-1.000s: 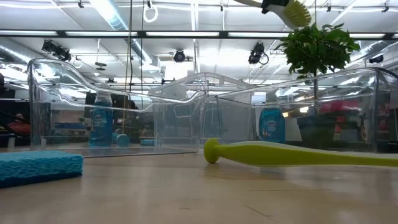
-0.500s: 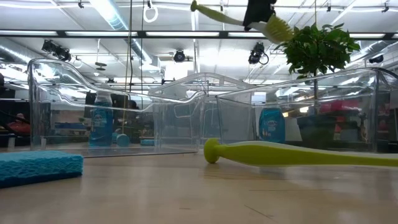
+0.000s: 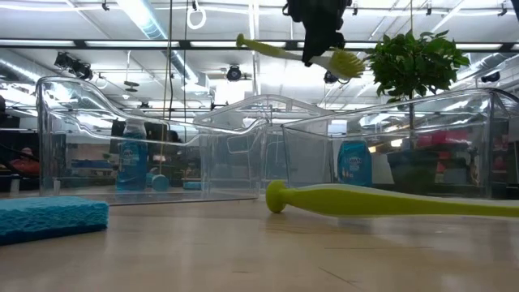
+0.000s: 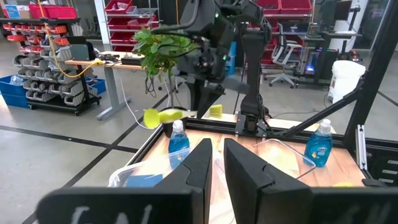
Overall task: Pick & Place Kitchen Sink Supplies
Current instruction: Put the yellow toilet brush into the transparent container
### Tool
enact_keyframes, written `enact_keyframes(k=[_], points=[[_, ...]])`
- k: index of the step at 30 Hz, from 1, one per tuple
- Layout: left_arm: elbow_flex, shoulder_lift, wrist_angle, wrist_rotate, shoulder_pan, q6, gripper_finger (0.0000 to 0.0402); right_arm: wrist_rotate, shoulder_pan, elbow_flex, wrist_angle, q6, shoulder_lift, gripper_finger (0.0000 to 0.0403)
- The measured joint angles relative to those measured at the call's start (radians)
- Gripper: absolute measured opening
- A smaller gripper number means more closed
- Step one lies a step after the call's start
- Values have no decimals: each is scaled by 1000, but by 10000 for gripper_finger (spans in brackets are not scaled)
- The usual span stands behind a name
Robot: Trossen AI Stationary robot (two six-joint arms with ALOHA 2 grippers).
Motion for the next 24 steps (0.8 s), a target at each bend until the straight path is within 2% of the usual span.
enact_keyframes(k=[6,14,24], points=[[0,0,0,0,0,0,48,25,-1,0,21,51,41,41],[0,0,0,0,0,-1,48,-66,0,0,82,142,85,41],[0,0,-1,0,0,-3,48,-89,0,-1,59,134,138,41]])
